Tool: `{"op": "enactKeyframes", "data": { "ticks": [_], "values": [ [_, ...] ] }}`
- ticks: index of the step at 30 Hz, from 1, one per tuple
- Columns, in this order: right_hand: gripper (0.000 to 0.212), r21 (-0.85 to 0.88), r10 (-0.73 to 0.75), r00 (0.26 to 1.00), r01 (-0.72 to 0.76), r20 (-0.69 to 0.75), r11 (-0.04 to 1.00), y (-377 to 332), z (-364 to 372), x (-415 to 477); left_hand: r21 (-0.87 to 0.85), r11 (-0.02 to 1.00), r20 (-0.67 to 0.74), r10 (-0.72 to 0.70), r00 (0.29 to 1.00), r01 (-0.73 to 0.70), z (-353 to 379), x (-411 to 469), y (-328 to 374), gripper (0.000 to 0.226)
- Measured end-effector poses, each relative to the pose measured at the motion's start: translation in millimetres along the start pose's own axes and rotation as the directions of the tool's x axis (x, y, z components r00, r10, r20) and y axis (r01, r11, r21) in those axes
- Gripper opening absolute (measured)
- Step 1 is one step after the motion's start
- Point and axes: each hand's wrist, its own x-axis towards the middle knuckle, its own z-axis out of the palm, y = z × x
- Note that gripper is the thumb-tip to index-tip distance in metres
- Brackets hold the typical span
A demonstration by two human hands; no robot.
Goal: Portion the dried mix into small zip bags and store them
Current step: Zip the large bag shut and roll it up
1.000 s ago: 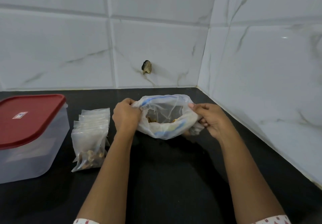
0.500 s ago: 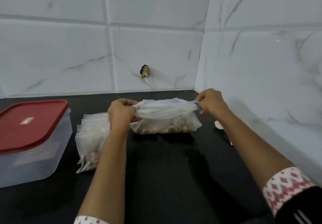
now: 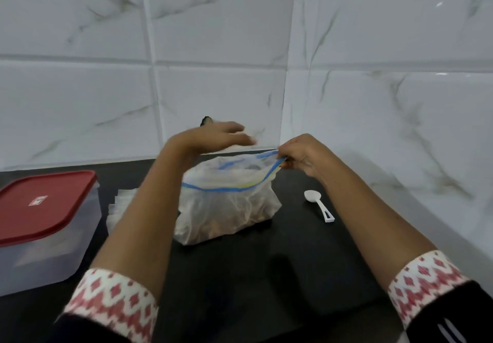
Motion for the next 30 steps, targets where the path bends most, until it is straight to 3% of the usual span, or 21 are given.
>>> {"op": "enactKeyframes", "data": {
  "ticks": [3, 5, 7, 8, 11, 12, 13, 14, 16, 19, 23, 28, 30],
  "values": [
    [0.012, 0.183, -0.045, 0.998, 0.035, 0.051, 0.983, -6, 1, -12, 0.133, 0.991, 0.173, -0.039, 0.984, 0.016, 33, 24, 12, 0.094],
    [0.010, 0.322, -0.096, 0.994, 0.076, 0.047, 0.944, -8, -6, -18, 0.202, 0.979, 0.102, 0.006, 0.995, -0.027, 47, 39, 9, 0.073],
    [0.011, 0.407, -0.143, 0.989, 0.113, 0.045, 0.906, 5, -12, -21, 0.226, 0.969, 0.000, 0.105, 0.994, -0.103, 49, 48, 3, 0.027],
    [0.019, 0.350, -0.161, 0.986, 0.138, 0.038, 0.927, 17, -14, -22, 0.238, 0.961, -0.017, 0.149, 0.989, -0.141, 47, 50, 2, 0.023],
    [0.049, -0.135, -0.104, 0.982, 0.126, 0.156, 0.983, 72, -1, -21, 0.284, 0.936, -0.031, 0.227, 0.973, -0.210, 41, 50, 6, 0.038],
    [0.045, -0.236, -0.098, 0.977, 0.142, 0.188, 0.961, 86, 7, -20, 0.299, 0.926, -0.048, 0.258, 0.965, -0.233, 40, 52, 8, 0.034],
    [0.027, -0.292, -0.110, 0.979, 0.158, 0.173, 0.943, 97, 13, -17, 0.300, 0.920, -0.068, 0.286, 0.956, -0.254, 39, 53, 10, 0.031],
    [0.002, -0.314, -0.139, 0.981, 0.175, 0.134, 0.933, 100, 18, -19, 0.292, 0.918, -0.093, 0.305, 0.948, -0.267, 38, 55, 12, 0.029],
    [0.026, -0.333, -0.182, 0.982, 0.187, 0.046, 0.924, 107, 22, -17, 0.291, 0.914, -0.148, 0.336, 0.930, -0.284, 31, 58, 16, 0.027],
    [0.013, -0.278, -0.122, 0.992, 0.120, 0.007, 0.953, 122, 21, -18, 0.291, 0.903, -0.251, 0.390, 0.886, -0.315, 9, 60, 25, 0.022],
    [0.016, -0.312, -0.158, 0.986, 0.136, -0.045, 0.940, 133, 15, -28, 0.362, 0.865, -0.295, 0.459, 0.838, -0.346, -17, 64, 37, 0.020],
    [0.020, -0.401, -0.190, 0.980, 0.150, -0.062, 0.904, 130, 15, -30, 0.215, 0.926, -0.263, 0.361, 0.895, -0.311, -16, 56, 36, 0.021],
    [0.049, -0.289, -0.282, 0.955, 0.246, -0.089, 0.925, 116, 16, -35, 0.092, 0.950, -0.245, 0.311, 0.918, -0.298, -11, 51, 34, 0.021]
  ]
}}
